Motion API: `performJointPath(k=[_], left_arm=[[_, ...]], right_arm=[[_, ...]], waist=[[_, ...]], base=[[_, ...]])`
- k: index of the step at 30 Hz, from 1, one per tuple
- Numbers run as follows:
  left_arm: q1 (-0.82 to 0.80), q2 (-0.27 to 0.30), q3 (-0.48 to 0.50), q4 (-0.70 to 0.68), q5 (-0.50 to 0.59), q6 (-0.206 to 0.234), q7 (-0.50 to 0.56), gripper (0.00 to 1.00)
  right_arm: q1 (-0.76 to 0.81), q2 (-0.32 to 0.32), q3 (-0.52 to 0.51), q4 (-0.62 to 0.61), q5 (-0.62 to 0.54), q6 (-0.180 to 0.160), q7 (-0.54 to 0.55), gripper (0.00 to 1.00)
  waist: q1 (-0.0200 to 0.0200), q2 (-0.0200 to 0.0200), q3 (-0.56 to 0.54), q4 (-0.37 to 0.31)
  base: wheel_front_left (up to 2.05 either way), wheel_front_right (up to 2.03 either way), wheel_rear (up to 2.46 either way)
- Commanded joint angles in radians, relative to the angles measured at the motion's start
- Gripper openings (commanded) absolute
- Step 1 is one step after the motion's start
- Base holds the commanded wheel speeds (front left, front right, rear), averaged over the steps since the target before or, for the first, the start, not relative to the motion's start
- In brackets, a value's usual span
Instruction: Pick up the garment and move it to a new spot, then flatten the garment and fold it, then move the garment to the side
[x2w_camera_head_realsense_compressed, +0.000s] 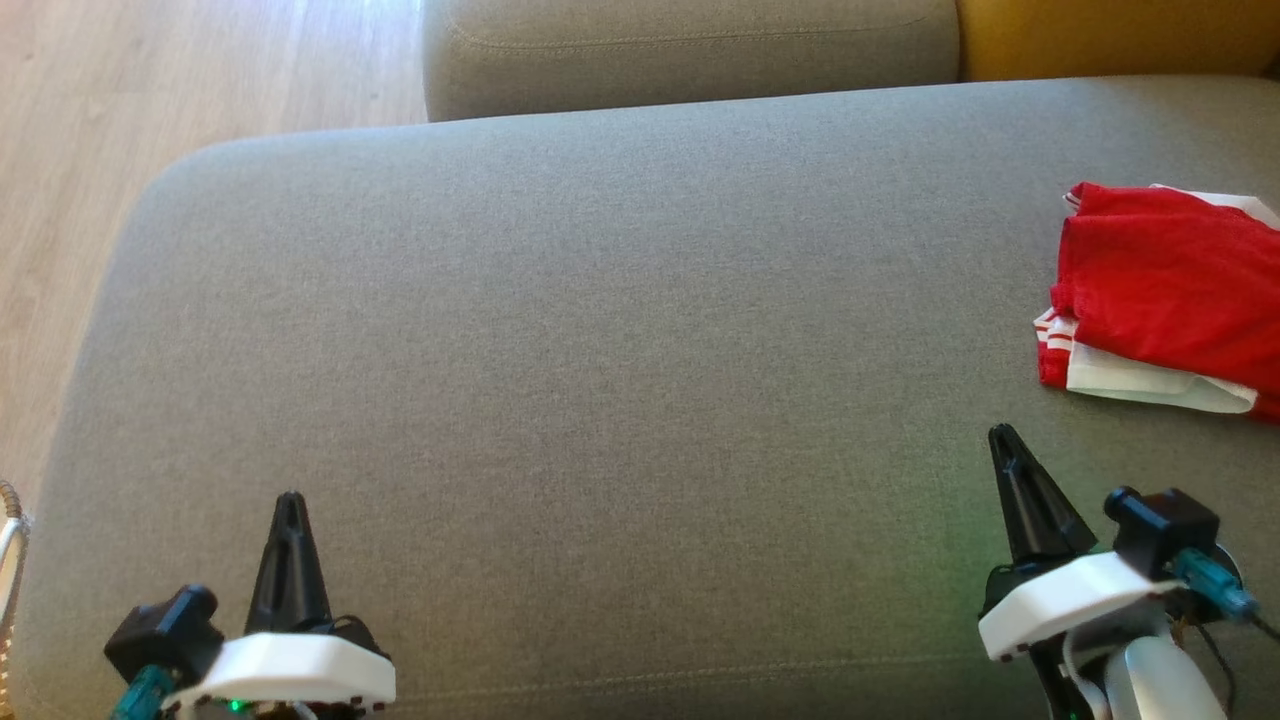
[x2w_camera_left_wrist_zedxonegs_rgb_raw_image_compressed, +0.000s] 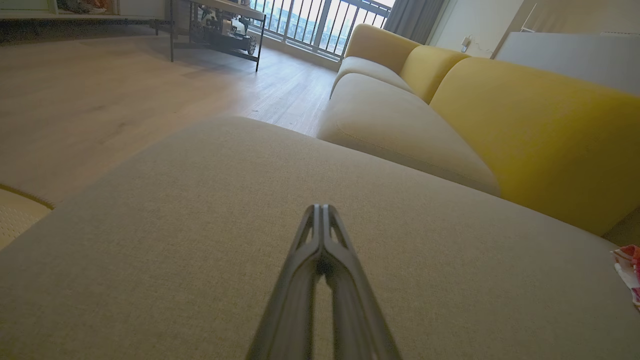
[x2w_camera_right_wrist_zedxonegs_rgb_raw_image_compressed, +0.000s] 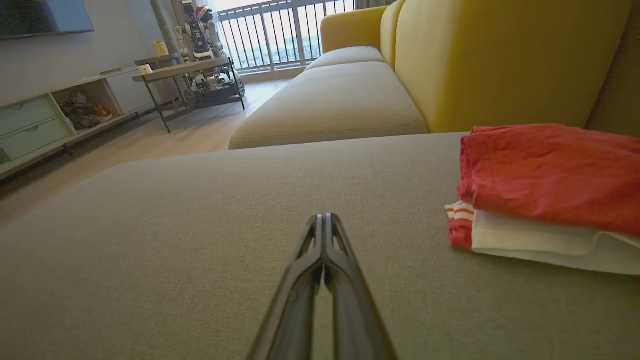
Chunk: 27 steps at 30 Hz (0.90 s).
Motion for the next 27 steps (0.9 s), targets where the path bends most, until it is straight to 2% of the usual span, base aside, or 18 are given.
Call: performJointPath(k=[1, 27], left_arm=[[-0.038, 0.004, 0.004, -0.032, -0.031, -0.007, 0.007, 0.00], [-0.082, 0.018, 0.026, 0.014, -0.295, -0.052, 0.067, 0.00]], right_arm=[[-0.048, -0.001, -0.007, -0.033, 0.037, 0.000, 0.007, 0.00], [-0.046, -0.001, -0.012, -0.042, 0.339, 0.000, 0.075, 0.00]], waist=[[0.0000, 0.0000, -0.001, -0.001], [0.0000, 0.0000, -0.006, -0.006]], base=[[0.00, 0.00, 0.00], [0.00, 0.00, 0.00]])
